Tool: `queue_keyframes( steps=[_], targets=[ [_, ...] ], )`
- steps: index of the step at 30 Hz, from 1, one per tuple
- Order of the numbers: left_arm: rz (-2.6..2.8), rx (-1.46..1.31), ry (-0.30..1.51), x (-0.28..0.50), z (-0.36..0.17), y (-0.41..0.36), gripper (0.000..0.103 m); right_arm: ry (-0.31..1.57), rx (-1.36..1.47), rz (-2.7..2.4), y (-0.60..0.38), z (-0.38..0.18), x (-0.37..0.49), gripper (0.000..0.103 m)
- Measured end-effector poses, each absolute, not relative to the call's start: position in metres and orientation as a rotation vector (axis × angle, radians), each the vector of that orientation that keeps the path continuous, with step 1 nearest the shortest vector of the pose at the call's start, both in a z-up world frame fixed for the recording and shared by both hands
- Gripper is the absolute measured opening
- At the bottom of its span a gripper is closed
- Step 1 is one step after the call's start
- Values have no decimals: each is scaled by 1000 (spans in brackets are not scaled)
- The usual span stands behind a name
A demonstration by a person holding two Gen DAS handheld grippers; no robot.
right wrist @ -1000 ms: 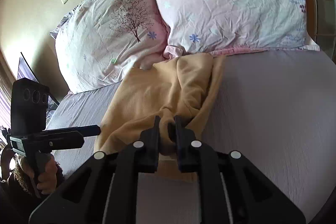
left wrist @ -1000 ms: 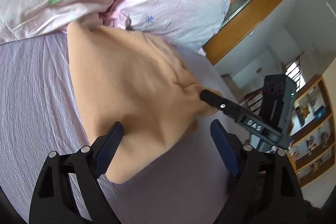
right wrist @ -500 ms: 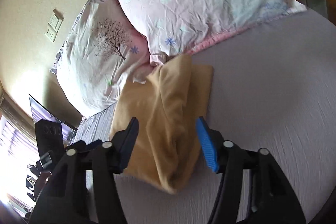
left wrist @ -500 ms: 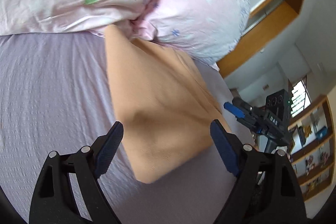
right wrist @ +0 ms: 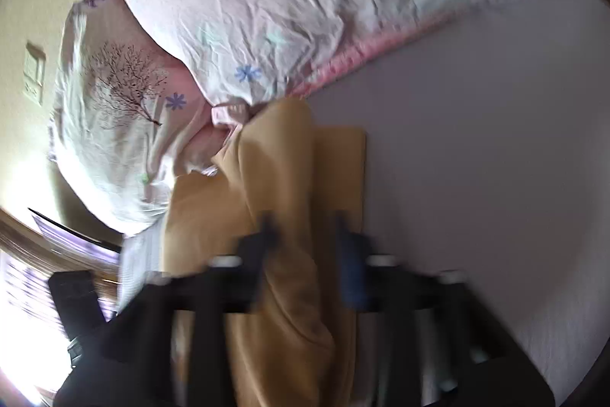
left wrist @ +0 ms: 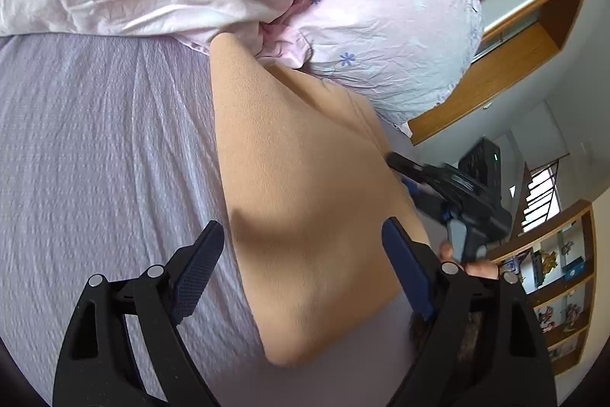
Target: Fold small clothes
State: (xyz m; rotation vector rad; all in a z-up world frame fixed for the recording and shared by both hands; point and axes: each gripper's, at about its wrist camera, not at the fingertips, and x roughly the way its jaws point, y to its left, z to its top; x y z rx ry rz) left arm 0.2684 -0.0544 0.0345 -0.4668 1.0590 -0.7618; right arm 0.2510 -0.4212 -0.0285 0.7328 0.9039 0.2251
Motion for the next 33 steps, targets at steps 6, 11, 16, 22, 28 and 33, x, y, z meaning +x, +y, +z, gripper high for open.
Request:
queue_keyframes(
  steps=[6,11,16,22,28,33],
  targets=[
    [-762,-539,1161,295,12,-73,87,935,792,329,-421,-43,237,75],
    [-736,-538,1134,296,9,-74,52,934,806,422,-402,-52,239,30],
    [-765,-528,1029,277,28,-29,36,857,743,528,-365,-21,234,24],
    [-600,-460,968,249,34,51,40,982,545,592,-278,-18,256,38],
    [-572,-424,877,220,52,80,47,792,598,445,-303,22,256,59],
    [-696,-276,801,183,75,37,65,894,611,407,-283,21,312,58]
  ],
)
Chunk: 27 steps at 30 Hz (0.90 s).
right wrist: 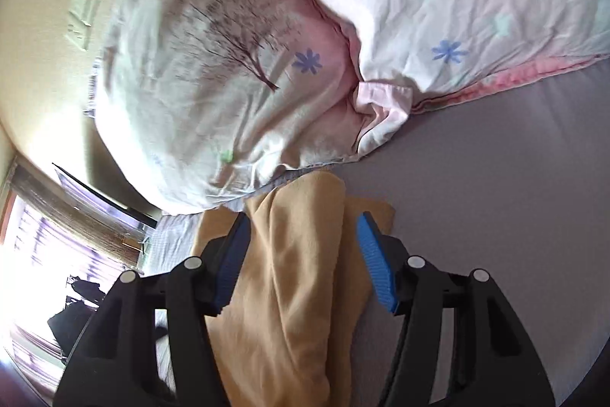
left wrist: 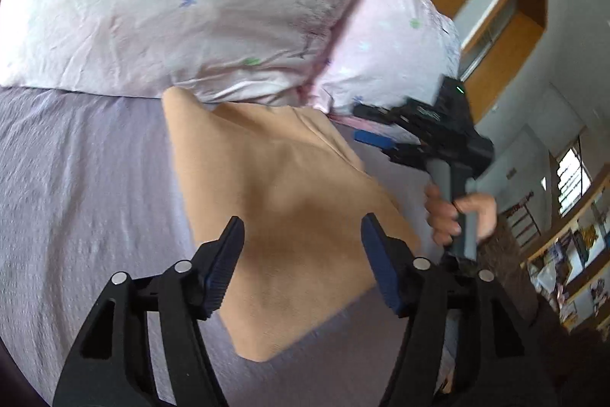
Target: Fold small clothes
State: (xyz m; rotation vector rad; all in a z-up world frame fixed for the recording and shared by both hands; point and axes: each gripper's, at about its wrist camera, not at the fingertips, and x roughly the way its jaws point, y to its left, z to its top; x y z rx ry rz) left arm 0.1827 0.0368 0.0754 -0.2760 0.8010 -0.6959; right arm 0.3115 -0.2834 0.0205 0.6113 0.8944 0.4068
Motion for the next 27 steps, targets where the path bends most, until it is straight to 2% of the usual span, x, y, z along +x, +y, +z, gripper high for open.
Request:
queue_keyframes(
  steps=[2,3,4,9,11,12,13,14,15,16,18,20,21,24,27],
  targets=[
    [-715,-210,816,175,72,21,66,961,631,396,-280,9,330,58],
    [-713,-195,830,175,69,16,66,990,649,403,-278,1,338,49],
    [-707,-190,850,177,64,14,66,1000,662,417,-278,-4,346,4],
    [-704,-235,901,184,49,16,66,952,745,313,-302,-11,337,5],
    [-703,-230,895,181,52,16,66,942,694,304,-301,1,322,15],
    [-706,-228,885,175,54,19,66,912,661,307,-299,12,309,29],
    [-707,-223,872,167,58,23,67,866,630,338,-297,25,291,57],
    [-704,-217,858,159,61,27,70,826,617,376,-295,36,273,70],
    [-692,-210,845,152,63,29,80,781,605,422,-293,47,249,77],
    [-668,-201,832,148,64,31,92,756,590,467,-291,54,227,77],
    [-585,-178,808,132,69,40,101,732,543,524,-286,63,183,79],
    [-456,-130,810,119,70,46,102,726,445,474,-277,65,148,91],
    [-387,-100,826,114,67,47,102,720,374,419,-268,64,131,101],
    [-262,-17,901,106,52,43,102,729,171,217,-250,55,94,101],
    [-238,15,962,104,36,38,102,782,112,192,-237,35,85,101]
  ],
)
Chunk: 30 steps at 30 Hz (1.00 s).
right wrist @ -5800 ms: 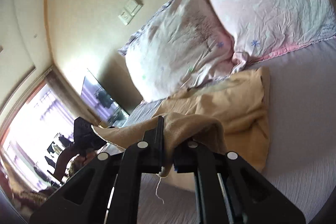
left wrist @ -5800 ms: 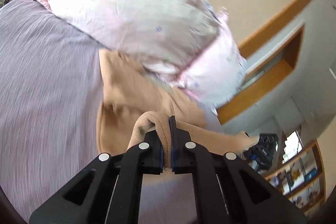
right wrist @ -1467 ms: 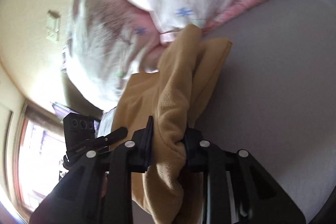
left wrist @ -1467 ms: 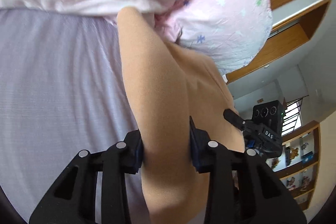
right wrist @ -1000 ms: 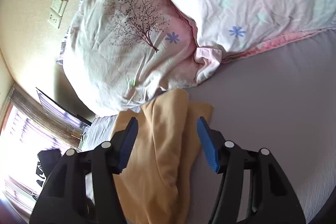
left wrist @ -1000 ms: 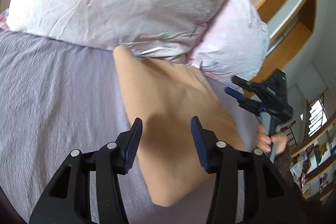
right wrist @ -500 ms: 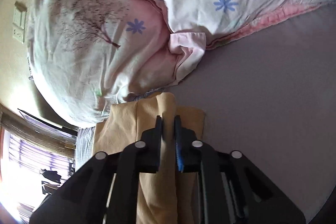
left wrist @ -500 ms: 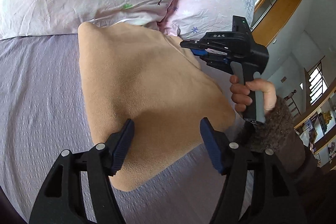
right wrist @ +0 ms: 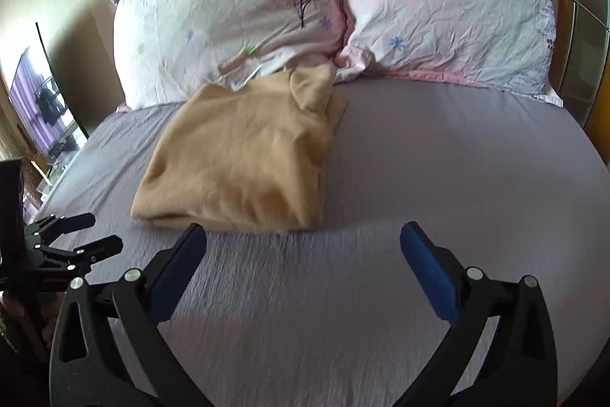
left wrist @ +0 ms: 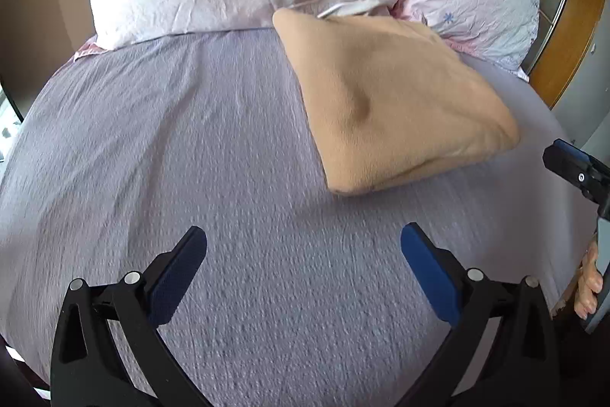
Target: Fold small clothes
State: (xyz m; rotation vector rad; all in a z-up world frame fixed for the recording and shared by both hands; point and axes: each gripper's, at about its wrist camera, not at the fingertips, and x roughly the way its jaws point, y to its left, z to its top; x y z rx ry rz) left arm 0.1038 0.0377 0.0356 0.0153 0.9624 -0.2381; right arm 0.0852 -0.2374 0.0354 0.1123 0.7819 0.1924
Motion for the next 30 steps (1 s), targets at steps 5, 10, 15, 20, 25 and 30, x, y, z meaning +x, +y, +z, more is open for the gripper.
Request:
queue_keyframes(
  steps=[5,10,15,20,25,30],
  targets=[
    [-213,53,1004,105,22,31,102,879,86,177,-221,-8,98,101],
    [-172,102,1004,111,18,20,102,903,26,128,-202,-22,101,101],
    [-171,116,996,112,18,17,102,934,10,103,-200,-30,101,101],
    [-173,117,991,111,18,18,102,941,-23,91,-195,-30,100,101],
    [-172,116,994,111,18,18,102,943,-23,92,-196,-31,100,101],
    [-171,115,1008,111,19,18,102,943,-24,92,-196,-32,101,101]
  ],
)
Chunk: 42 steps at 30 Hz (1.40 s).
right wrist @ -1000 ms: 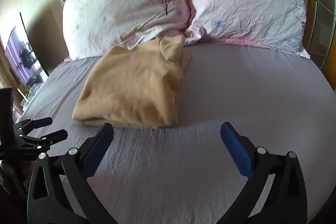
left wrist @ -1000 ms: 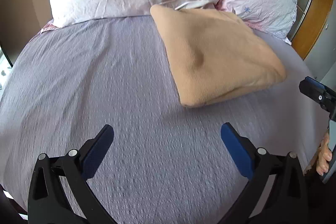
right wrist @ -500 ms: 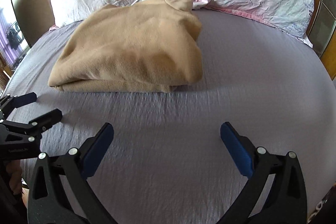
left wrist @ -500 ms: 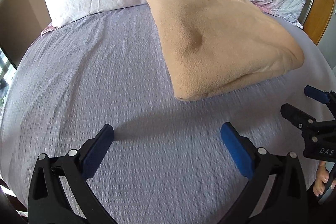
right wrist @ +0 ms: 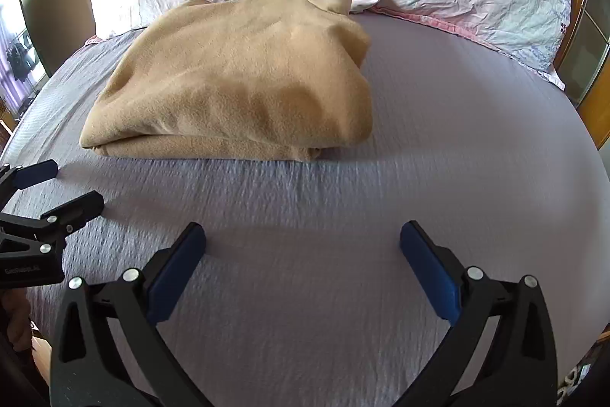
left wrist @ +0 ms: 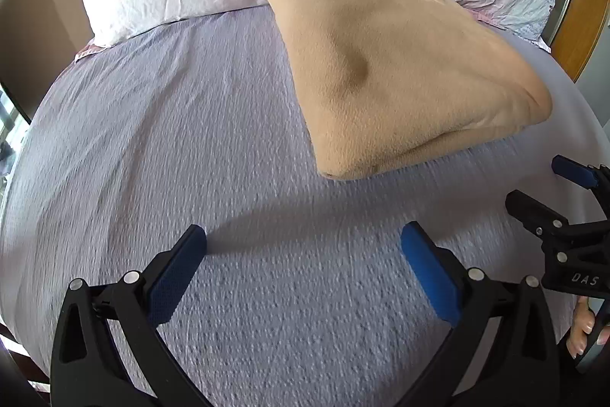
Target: Fold small clothes
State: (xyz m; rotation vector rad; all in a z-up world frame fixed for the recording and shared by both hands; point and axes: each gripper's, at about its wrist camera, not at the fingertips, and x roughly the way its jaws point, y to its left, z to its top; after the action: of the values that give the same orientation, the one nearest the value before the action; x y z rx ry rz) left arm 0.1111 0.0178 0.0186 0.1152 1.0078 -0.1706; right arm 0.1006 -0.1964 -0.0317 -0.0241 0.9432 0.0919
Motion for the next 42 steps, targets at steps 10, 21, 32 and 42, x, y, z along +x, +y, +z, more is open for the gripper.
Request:
queue_keyframes(
  steps=[10,21,32,42],
  targets=[
    [-168,113,1024,112,17,19,102,942,-24,93,-196,-33,100,101],
    [-168,119,1043,115,17,19,102,942,-24,93,-196,-33,101,101],
    [-168,119,1042,116,17,19,102,943,-23,91,-197,-33,101,101],
    [-168,119,1042,115,17,19,102,942,-22,90,-197,-33,101,101]
  ],
)
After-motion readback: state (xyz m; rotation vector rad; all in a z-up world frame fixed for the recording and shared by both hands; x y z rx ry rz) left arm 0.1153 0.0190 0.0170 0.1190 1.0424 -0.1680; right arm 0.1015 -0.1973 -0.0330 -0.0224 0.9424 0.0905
